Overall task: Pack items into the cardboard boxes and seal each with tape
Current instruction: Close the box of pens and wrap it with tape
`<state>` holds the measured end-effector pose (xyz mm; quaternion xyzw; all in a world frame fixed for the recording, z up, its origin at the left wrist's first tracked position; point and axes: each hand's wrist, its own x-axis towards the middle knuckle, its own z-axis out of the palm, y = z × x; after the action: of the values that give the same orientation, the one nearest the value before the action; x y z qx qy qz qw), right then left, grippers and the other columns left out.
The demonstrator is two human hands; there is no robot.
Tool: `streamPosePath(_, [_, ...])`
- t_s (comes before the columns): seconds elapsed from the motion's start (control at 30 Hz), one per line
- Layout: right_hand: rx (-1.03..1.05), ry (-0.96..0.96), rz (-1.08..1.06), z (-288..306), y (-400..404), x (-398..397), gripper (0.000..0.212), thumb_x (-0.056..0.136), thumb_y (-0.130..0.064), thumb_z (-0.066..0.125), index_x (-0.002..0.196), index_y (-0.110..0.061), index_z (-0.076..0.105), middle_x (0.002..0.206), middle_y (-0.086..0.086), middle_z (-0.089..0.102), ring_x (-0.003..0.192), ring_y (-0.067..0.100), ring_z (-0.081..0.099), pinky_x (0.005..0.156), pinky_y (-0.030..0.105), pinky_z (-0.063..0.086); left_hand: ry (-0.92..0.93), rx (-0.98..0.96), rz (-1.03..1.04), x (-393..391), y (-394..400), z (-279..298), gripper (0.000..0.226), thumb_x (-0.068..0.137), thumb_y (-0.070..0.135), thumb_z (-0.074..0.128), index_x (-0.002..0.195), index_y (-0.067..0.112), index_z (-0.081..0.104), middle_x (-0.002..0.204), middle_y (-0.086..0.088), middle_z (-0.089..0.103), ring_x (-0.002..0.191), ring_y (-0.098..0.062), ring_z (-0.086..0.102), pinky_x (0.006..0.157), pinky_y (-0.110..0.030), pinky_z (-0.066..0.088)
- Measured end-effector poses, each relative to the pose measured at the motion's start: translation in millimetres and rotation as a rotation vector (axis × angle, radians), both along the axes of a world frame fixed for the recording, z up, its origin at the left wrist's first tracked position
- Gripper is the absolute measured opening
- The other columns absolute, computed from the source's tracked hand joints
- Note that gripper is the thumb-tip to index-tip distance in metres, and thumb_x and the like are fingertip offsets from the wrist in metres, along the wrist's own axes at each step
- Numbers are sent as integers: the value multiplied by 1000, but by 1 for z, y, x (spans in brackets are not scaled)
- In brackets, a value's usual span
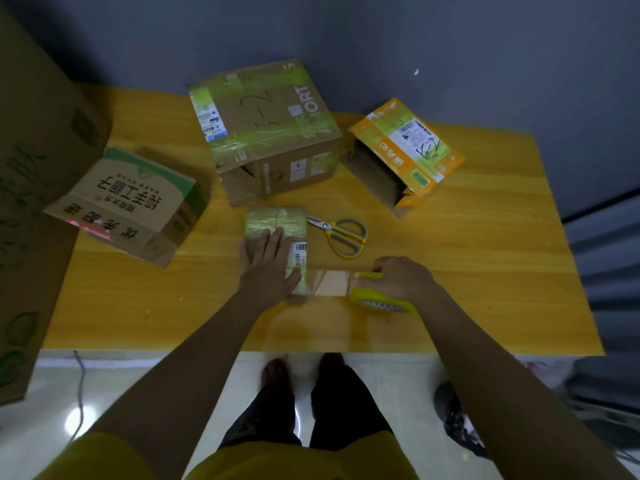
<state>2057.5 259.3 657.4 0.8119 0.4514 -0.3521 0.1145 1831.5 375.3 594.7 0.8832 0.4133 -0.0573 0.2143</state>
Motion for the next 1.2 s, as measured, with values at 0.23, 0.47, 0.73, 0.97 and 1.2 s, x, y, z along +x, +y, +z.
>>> streamPosePath(0.23, [173, 61, -108, -3, 30, 20, 58, 96, -59, 40, 102, -6, 62, 103, 14, 61, 97, 33, 58, 75, 38, 42, 17, -23, 313, 34, -40, 19, 87, 82, 77, 37, 143, 14, 31, 147, -12, 30, 135, -33, 28, 111, -50, 17])
streamPosePath(0.47, [238, -60, 256, -62, 87, 37, 37, 93, -31, 57, 117, -2, 57, 117, 20, 54, 112, 39, 51, 90, 41, 41, 128, -178, 445, 62, -54, 26, 109, 70, 83, 45, 151, 23, 4, 158, -6, 0, 146, -26, -4, 114, -60, -3])
streamPosePath(0.73, [194, -100, 510, -61, 102, 38, 42, 89, -47, 58, 105, -8, 62, 111, 15, 62, 108, 34, 55, 80, 36, 45, 188, -133, 465, 67, -65, 18, 121, 65, 87, 46, 153, 22, -6, 160, -5, -9, 147, -23, -15, 111, -63, -8])
streamPosePath(0.97, [234, 398, -6, -28, 92, 47, 39, 68, -32, 66, 89, 0, 65, 75, 9, 52, 70, 26, 55, 58, 31, 32, 107, -126, 467, 57, -59, 24, 84, 84, 71, 44, 152, 31, 13, 158, -5, 7, 146, -24, 4, 113, -56, 6])
streamPosePath(1.2, [472, 550, -395, 34, 44, 10, 35, 87, -44, 67, 73, -17, 50, 76, 17, 59, 70, 26, 59, 57, 32, 42, 95, -84, 263, 26, -43, 24, 60, 94, 54, 30, 149, 33, 22, 153, -5, 20, 139, -27, 19, 108, -47, 21])
